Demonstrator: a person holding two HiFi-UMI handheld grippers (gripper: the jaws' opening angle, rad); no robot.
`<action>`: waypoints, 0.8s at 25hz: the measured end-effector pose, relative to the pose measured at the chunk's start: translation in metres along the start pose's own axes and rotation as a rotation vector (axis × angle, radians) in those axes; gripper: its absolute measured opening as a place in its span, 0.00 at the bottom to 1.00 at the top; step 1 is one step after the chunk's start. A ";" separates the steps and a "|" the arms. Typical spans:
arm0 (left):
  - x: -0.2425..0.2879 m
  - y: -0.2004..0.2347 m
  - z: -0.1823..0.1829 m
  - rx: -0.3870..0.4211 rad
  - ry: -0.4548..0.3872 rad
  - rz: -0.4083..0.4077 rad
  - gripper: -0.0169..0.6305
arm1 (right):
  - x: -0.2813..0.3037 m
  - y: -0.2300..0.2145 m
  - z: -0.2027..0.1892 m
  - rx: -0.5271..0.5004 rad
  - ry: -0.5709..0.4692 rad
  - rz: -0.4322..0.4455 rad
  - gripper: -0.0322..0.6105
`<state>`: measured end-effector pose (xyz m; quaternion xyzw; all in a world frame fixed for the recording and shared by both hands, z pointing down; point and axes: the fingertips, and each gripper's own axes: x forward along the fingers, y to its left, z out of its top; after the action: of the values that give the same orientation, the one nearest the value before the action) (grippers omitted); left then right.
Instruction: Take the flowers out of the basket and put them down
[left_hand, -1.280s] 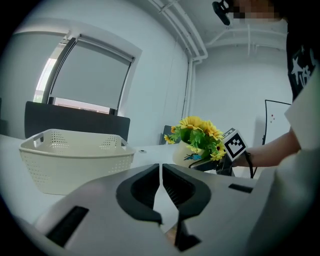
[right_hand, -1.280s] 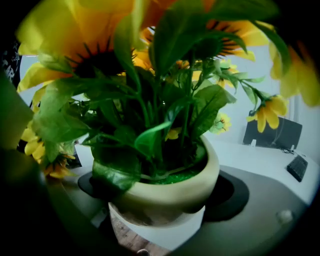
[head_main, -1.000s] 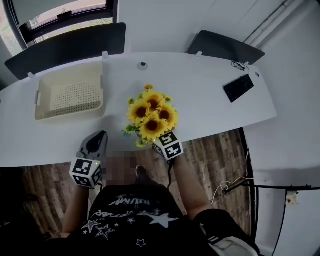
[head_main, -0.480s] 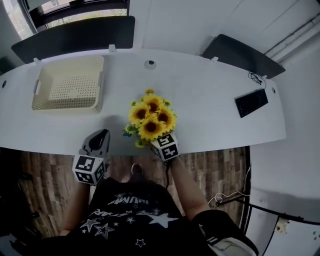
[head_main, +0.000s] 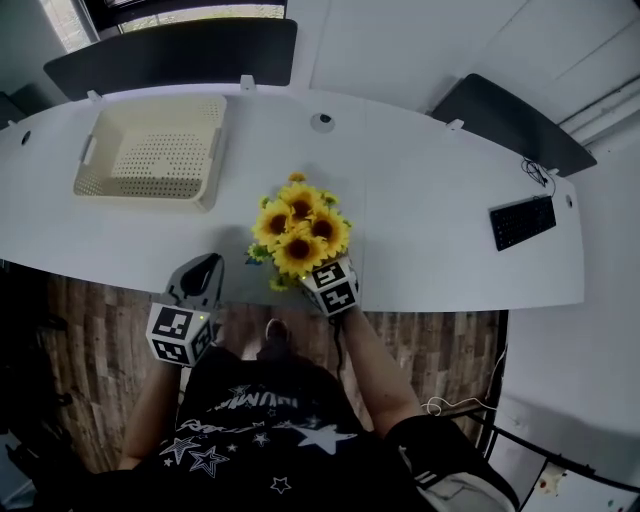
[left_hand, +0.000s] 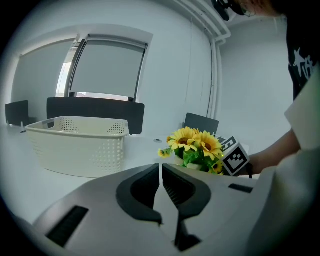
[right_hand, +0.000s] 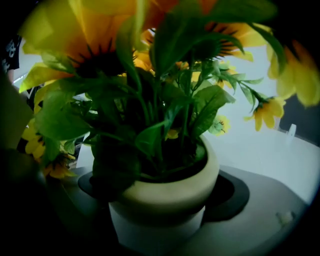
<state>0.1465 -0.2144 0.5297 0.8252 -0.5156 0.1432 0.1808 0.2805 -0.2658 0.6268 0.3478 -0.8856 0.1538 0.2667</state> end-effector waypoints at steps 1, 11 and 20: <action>-0.001 0.002 -0.003 0.000 0.004 0.005 0.07 | 0.002 0.001 -0.001 -0.015 0.006 0.004 0.86; -0.009 0.008 -0.010 -0.010 0.019 0.027 0.07 | 0.012 0.006 -0.007 -0.132 0.034 -0.005 0.85; -0.010 0.000 -0.004 0.014 -0.003 -0.007 0.06 | -0.001 0.001 -0.008 -0.060 0.007 -0.045 0.87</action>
<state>0.1426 -0.2046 0.5291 0.8285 -0.5120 0.1447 0.1747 0.2831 -0.2607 0.6331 0.3590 -0.8807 0.1224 0.2837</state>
